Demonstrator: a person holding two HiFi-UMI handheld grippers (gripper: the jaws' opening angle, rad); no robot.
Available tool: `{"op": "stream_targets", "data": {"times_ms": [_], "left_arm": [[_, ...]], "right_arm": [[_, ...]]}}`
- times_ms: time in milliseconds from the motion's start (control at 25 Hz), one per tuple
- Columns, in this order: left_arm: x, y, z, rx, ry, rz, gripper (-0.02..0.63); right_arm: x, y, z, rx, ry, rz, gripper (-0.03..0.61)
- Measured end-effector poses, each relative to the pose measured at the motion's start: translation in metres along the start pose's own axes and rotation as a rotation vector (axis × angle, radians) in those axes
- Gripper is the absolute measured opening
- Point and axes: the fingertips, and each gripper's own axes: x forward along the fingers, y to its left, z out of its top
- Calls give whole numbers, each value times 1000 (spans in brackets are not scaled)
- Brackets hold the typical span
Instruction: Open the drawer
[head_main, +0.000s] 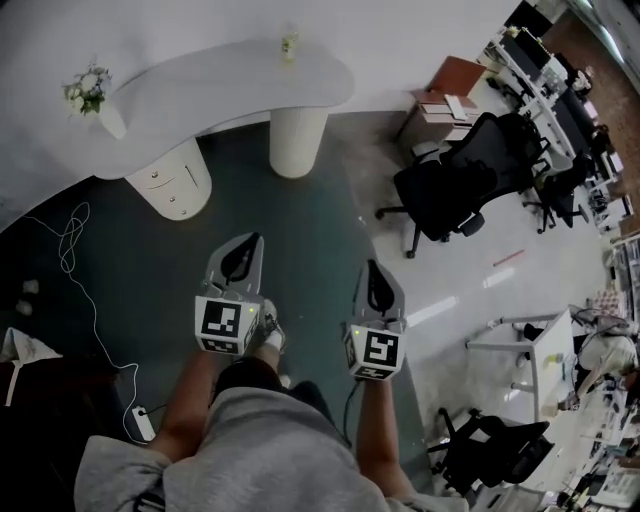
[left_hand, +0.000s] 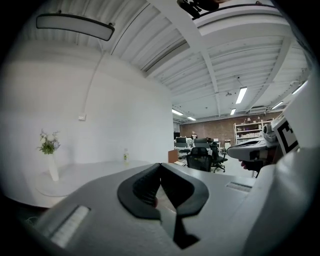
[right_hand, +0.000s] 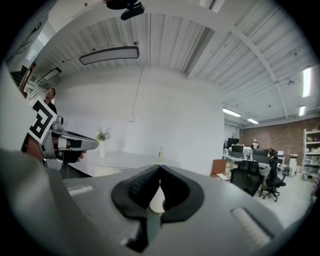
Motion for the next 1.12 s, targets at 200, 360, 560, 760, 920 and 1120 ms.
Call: {"op": "stream_targets", "data": {"times_ms": [200, 360, 560, 760, 920, 1120], "left_arm": [[42, 55, 3, -29, 15, 76, 11], [62, 108, 7, -35, 11, 159, 11], [61, 174, 1, -46, 20, 280, 11], [38, 227, -8, -71, 30, 411, 11], [9, 262, -18, -89, 47, 516, 11], [-29, 300, -32, -129, 65, 649, 11]], "right_arm": [[82, 15, 18, -17, 4, 86, 5], [147, 42, 34, -23, -5, 174, 5], [210, 100, 42, -41, -8, 309, 5], [247, 160, 47, -60, -7, 450, 5], [267, 210, 59, -72, -22, 554, 5], [281, 274, 69, -103, -33, 693, 5]]}}
